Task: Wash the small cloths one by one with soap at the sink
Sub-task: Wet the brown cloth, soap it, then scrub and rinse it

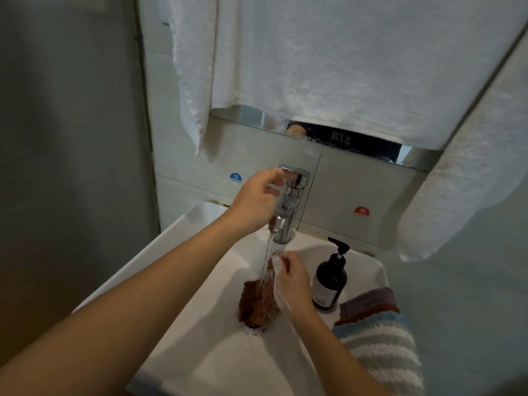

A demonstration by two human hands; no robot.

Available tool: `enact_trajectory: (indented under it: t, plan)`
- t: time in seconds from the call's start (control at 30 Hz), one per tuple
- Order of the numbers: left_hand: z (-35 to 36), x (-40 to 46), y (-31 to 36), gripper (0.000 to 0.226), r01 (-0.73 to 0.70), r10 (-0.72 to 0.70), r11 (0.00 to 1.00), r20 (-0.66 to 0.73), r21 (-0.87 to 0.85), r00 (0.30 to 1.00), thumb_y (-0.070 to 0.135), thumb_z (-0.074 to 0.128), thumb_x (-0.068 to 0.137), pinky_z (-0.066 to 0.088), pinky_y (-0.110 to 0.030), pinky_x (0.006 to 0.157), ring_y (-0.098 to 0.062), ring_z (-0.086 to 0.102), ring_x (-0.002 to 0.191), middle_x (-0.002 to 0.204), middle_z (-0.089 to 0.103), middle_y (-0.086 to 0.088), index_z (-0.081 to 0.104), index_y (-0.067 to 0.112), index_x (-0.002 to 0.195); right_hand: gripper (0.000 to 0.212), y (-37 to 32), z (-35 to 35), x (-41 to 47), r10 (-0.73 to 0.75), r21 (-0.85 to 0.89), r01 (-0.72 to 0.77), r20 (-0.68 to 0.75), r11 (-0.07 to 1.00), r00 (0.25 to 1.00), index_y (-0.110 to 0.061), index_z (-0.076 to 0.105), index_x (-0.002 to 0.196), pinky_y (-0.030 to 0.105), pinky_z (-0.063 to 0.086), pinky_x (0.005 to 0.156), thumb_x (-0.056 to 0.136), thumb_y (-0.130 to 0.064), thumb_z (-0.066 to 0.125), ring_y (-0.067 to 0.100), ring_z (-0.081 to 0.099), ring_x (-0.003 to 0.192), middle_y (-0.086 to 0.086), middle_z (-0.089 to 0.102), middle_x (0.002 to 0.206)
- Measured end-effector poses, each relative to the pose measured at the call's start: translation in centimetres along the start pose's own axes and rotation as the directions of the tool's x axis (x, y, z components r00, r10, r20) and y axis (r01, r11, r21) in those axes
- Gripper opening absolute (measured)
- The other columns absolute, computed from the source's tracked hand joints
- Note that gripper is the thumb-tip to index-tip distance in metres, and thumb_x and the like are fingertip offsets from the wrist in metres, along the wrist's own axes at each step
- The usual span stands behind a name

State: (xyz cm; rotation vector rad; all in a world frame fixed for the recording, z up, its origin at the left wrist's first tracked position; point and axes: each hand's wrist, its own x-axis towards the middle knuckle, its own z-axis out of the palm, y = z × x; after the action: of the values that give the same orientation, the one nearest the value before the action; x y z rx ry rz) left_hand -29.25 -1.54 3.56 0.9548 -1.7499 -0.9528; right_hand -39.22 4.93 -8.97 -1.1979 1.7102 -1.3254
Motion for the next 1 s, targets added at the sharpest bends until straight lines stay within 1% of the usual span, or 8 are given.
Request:
enact_trajectory:
  t: [0.13, 0.27, 0.43, 0.6, 0.7, 0.87, 0.93, 1.0]
  plan:
    - [-0.5, -0.7, -3.0, 0.07, 0.05, -0.053, 0.996, -0.038, -0.071, 0.998, -0.025, 0.034, 0.076, 0.046, -0.022, 0.073, -0.015, 0.055, 0.102, 0.113, 0.055, 0.001, 0.058, 0.026, 0.117, 0.019, -0.1, -0.2, -0.2, -0.026, 0.007, 0.026, 0.016, 1.0, 1.0, -0.017, 0.056, 0.084, 0.024, 0.04, 0.061, 0.101, -0.021, 0.048, 0.011, 0.049, 0.065, -0.001, 0.056, 0.071]
    - [-0.7, -3.4, -8.5, 0.078, 0.106, -0.194, 0.955, 0.312, 0.275, 0.93, -0.018, 0.048, 0.076, 0.043, -0.018, 0.086, -0.016, 0.047, 0.122, 0.131, 0.048, 0.003, 0.043, 0.03, 0.137, 0.021, -1.0, -0.6, -0.5, -0.08, 0.091, 0.075, 0.051, 0.993, 0.995, -0.014, 0.057, 0.084, 0.01, 0.039, 0.057, 0.102, -0.011, 0.046, -0.003, 0.048, 0.058, -0.004, 0.053, 0.069]
    - [0.0, -5.7, -11.7, 0.06, 0.143, -0.342, 0.911, 0.516, 0.387, 0.785, 0.01, 0.072, 0.064, 0.047, -0.034, 0.101, -0.018, 0.058, 0.113, 0.121, 0.062, -0.001, 0.061, 0.02, 0.122, 0.023, -1.6, -0.3, -0.1, 0.047, 0.322, -0.056, 0.034, 0.945, 0.998, -0.012, 0.06, 0.082, 0.032, 0.048, 0.069, 0.101, -0.016, 0.047, 0.02, 0.058, 0.073, 0.007, 0.06, 0.075]
    - [-1.5, -6.7, -13.2, 0.017, 0.461, -0.502, 0.864, 0.381, 0.2, 0.776, 0.007, 0.068, 0.07, 0.048, -0.031, 0.068, -0.022, 0.061, 0.076, 0.079, 0.065, -0.009, 0.061, 0.012, 0.084, 0.027, -1.0, -1.0, 0.8, 0.196, 0.341, -0.148, -0.112, 0.928, 0.974, -0.011, 0.061, 0.093, 0.042, 0.054, 0.075, 0.104, -0.024, 0.041, 0.027, 0.063, 0.081, 0.013, 0.065, 0.089]
    - [-0.7, -6.5, -12.4, 0.015, 0.649, -0.584, 0.736, 0.307, -0.189, 0.752, -0.002, 0.049, 0.086, 0.043, -0.025, 0.054, -0.02, 0.055, 0.066, 0.073, 0.057, -0.01, 0.055, 0.011, 0.08, 0.028, -0.5, -1.5, 1.1, 0.281, 0.339, -0.209, -0.179, 0.917, 0.943, -0.01, 0.058, 0.099, 0.036, 0.05, 0.074, 0.105, -0.027, 0.036, 0.027, 0.058, 0.083, 0.015, 0.061, 0.093]
    - [4.1, -5.8, -10.7, 0.029, 0.489, -0.527, 0.826, -0.077, -0.278, 0.846, 0.026, 0.045, 0.1, 0.042, -0.028, 0.05, -0.02, 0.052, 0.055, 0.066, 0.054, -0.004, 0.049, 0.017, 0.073, 0.04, -0.8, 0.3, -0.3, 0.412, 0.375, -0.37, -0.037, 0.85, 0.91, -0.009, 0.062, 0.085, 0.036, 0.052, 0.067, 0.105, -0.03, 0.036, 0.027, 0.063, 0.071, 0.016, 0.066, 0.079]
    - [5.3, -5.5, -10.4, 0.034, 0.44, -0.508, 0.843, -0.19, -0.309, 0.84, 0.028, 0.045, 0.1, 0.043, -0.03, 0.051, -0.024, 0.056, 0.054, 0.064, 0.057, -0.008, 0.047, 0.015, 0.069, 0.044, -0.7, 1.7, -1.8, 0.355, 0.26, -0.34, -0.01, 0.904, 0.935, -0.014, 0.061, 0.076, 0.032, 0.051, 0.061, 0.105, -0.032, 0.033, 0.023, 0.062, 0.063, 0.008, 0.064, 0.069]
    - [5.6, -5.5, -10.7, 0.036, 0.426, -0.498, 0.859, -0.268, -0.286, 0.825, 0.025, 0.046, 0.1, 0.045, -0.029, 0.059, -0.023, 0.057, 0.062, 0.066, 0.058, -0.009, 0.047, 0.012, 0.067, 0.039, -0.6, 2.9, -3.7, 0.218, 0.081, -0.214, -0.045, 0.974, 0.975, -0.022, 0.065, 0.09, 0.037, 0.055, 0.078, 0.105, -0.033, 0.03, 0.02, 0.066, 0.082, 0.004, 0.069, 0.086]
